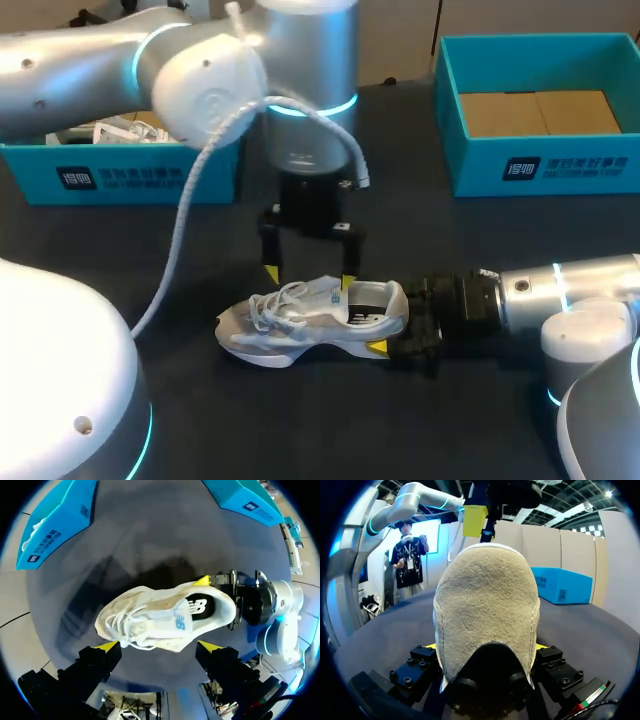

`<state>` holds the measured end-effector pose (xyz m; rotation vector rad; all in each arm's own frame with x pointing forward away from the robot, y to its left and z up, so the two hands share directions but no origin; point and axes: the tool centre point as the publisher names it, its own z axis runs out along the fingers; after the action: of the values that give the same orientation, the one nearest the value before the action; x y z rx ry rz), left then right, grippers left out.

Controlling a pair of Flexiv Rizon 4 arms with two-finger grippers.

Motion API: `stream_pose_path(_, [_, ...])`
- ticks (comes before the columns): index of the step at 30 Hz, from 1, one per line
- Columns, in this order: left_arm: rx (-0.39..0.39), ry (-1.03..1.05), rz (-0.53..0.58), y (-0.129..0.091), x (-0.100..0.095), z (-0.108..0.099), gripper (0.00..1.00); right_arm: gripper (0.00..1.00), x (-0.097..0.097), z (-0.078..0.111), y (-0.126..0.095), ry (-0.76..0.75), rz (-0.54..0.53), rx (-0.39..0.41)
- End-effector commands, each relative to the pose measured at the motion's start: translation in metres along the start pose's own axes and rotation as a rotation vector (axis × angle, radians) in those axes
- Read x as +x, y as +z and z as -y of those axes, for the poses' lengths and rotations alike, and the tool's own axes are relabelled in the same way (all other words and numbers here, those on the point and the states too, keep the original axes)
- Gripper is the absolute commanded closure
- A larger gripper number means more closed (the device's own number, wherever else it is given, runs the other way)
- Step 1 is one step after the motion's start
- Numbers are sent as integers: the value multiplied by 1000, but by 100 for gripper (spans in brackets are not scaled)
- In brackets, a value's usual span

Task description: Take the shoe out of the shoebox, open the shoe tongue, remove and reinsert the insole, then place the shoe into the shoebox

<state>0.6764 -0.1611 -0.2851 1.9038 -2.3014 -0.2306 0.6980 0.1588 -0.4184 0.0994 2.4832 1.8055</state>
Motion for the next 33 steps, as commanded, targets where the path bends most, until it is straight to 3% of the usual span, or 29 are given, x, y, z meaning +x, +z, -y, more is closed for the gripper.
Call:
stream_pose_path(1, [-16, -10, 61, 4, 14, 8, 0, 100, 1, -1, 1, 0, 1, 5])
stream_pose_path(17, [-25, -55, 124, 20, 11, 15, 0, 100, 1, -1, 1, 0, 1, 5])
stream_pose_path(33, [-16, -77, 215, 34, 23, 27, 0, 100, 1, -1, 1, 0, 1, 5])
